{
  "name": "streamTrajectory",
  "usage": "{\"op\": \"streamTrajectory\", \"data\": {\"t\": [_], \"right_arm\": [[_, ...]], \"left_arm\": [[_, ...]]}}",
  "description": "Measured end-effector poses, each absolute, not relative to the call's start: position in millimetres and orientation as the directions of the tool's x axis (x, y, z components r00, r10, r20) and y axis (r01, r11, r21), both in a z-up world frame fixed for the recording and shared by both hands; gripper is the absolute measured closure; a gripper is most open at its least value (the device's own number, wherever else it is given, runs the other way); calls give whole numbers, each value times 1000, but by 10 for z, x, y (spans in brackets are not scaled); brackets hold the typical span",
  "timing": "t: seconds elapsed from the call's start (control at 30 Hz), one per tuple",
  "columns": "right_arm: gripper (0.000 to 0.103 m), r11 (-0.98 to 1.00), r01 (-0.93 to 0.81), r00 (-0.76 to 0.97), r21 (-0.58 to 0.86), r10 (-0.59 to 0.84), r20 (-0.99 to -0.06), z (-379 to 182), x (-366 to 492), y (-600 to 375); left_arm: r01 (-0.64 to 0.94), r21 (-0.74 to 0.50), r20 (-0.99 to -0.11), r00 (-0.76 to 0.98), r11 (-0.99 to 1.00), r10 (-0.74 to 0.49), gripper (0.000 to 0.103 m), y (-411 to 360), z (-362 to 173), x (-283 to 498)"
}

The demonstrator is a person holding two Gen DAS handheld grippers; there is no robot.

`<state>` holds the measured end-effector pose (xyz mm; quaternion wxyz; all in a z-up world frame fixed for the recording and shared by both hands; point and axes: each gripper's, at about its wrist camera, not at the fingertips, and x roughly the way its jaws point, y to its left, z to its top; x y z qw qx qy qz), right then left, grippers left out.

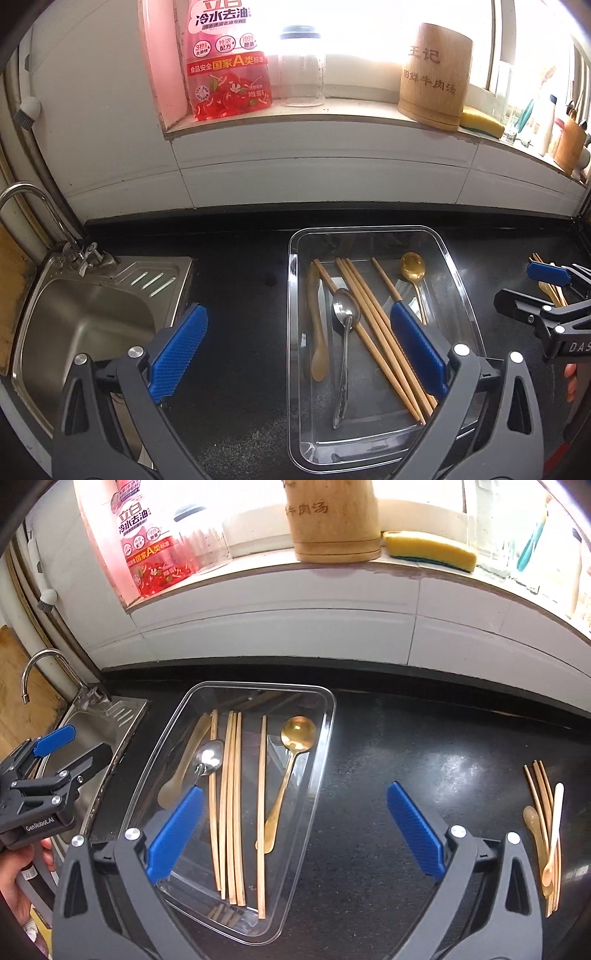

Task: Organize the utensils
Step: 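Lower the spoon and chopstick into the container and open both tools, then move both open tools back over the remaining spoons and chopsticks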

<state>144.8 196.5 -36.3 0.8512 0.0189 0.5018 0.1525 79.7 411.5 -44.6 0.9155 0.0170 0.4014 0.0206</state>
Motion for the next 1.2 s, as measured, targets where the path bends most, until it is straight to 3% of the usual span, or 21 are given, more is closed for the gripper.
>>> {"op": "streamTrajectory", "data": {"t": [0.3, 0.77, 1.0, 1.2], "right_arm": [[7, 959, -213, 469, 185, 267, -842, -296, 1392, 1572], [7, 991, 67, 498, 117, 68, -865, -324, 854, -1026], [7, 998, 50, 466, 48, 19, -884, -439, 756, -1636], [7, 999, -43, 438, 8, 26, -899, -718, 897, -1756]], "left_arm": [[10, 28, -734, 679, 1000, 14, 6, 3850, -412, 827], [183, -64, -776, 609, 981, -164, 6, 2112, -550, 1010], [230, -69, -786, 587, 971, -195, 6, 1251, -654, 1003], [192, -60, -794, 586, 980, -163, 6, 975, -713, 935]]}}
